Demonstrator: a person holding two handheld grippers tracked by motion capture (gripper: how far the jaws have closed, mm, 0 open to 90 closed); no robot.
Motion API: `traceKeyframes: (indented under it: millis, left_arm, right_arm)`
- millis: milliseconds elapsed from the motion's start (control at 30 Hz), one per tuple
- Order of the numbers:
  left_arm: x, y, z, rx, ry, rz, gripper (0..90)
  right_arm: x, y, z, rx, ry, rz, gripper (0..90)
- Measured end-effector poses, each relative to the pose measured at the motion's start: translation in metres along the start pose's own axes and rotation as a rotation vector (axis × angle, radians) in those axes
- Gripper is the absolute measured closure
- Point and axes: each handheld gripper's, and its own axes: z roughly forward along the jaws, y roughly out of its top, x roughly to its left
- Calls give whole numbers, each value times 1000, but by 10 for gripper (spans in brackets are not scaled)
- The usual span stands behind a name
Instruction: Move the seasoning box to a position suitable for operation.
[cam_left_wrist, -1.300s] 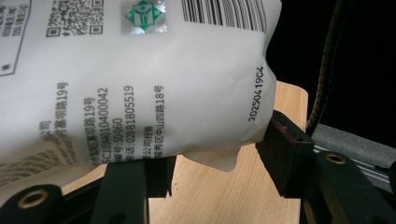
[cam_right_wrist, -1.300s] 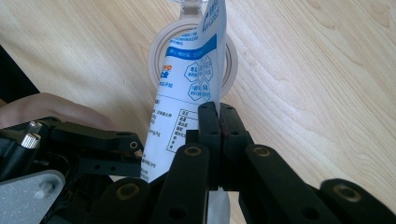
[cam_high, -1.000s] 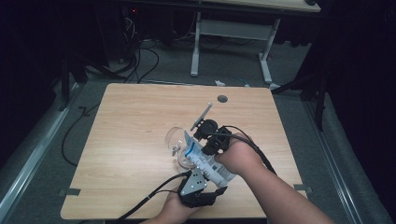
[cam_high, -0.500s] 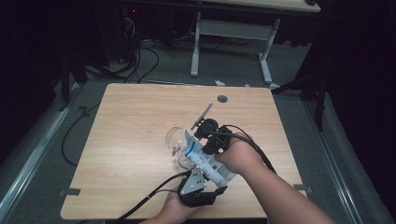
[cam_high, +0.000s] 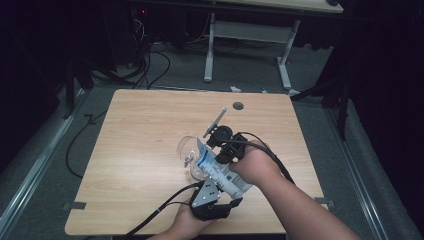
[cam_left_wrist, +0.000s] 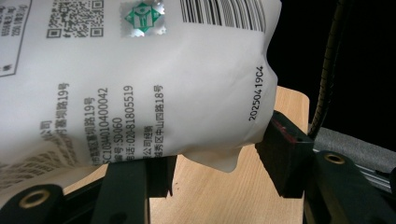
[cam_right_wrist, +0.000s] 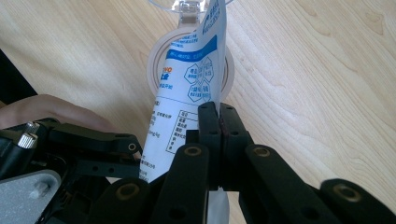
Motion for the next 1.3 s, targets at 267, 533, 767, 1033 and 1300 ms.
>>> traceKeyframes:
  millis: [267, 533, 767, 1033, 1300]
  left_arm:
    - [1, 0, 1, -2, -3, -1, 504]
    - [1, 0, 2, -3, -5, -3, 505]
    - [1, 0, 2, -6, -6, -4, 508]
    - [2, 0, 2, -10, -8, -3, 510]
    - [2, 0, 1, -8, -9, 2, 511]
  right_arm:
    - [0, 1, 0, 2, -6, -4, 900]
    - [2, 2, 1, 9, -7, -9, 900]
    - [4, 4, 1, 8, -7, -15, 900]
    - [4, 5, 1, 9, -9, -17, 900]
    - [4, 4, 0, 6, -8, -14, 900]
